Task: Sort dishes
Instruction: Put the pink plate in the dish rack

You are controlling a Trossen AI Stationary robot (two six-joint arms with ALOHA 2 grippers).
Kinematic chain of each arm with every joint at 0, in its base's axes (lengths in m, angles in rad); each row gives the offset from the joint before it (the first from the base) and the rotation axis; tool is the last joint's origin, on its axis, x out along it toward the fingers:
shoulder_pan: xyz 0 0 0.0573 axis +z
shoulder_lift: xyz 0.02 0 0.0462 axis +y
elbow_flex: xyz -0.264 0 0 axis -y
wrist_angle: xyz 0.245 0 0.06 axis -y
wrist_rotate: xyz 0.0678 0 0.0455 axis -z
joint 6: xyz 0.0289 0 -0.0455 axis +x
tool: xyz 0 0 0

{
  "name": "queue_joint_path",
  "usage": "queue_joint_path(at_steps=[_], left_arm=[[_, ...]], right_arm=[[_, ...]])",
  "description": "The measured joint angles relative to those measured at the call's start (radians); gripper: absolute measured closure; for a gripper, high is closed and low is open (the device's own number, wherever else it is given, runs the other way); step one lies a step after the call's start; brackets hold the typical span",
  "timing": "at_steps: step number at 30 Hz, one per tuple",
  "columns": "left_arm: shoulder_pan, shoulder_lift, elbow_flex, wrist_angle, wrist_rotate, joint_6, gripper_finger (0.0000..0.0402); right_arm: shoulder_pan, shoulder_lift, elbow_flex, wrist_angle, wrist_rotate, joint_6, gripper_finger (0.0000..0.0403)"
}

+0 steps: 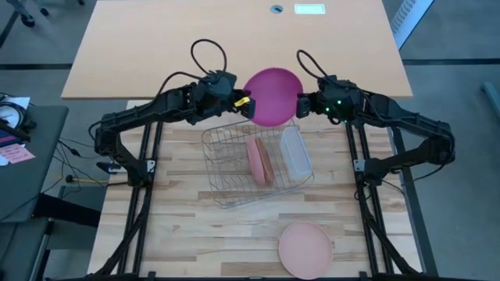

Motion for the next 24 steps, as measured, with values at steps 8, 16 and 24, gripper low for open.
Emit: queue_joint_path(at_steps=[8,16,24], left_arm=[[-0.009,0.0,0.0,-0.001,-0.022,0.014,0.0392],[-0.01,-0.001,0.0,0.003,-0.018,0.016,0.0393],[-0.009,-0.031,0.0,-0.062,0.025,-0.066,0.0393]], right_arm=[[0.0,-0.001,0.0,-0.005,-0.014,-0.02,0.0398],[-0.003,-0.011,0.0,-0.021,-0.081,-0.095,0.033],[-0.014,-0.045,0.001,-0.101,-0.099,-0.086,0.0237]])
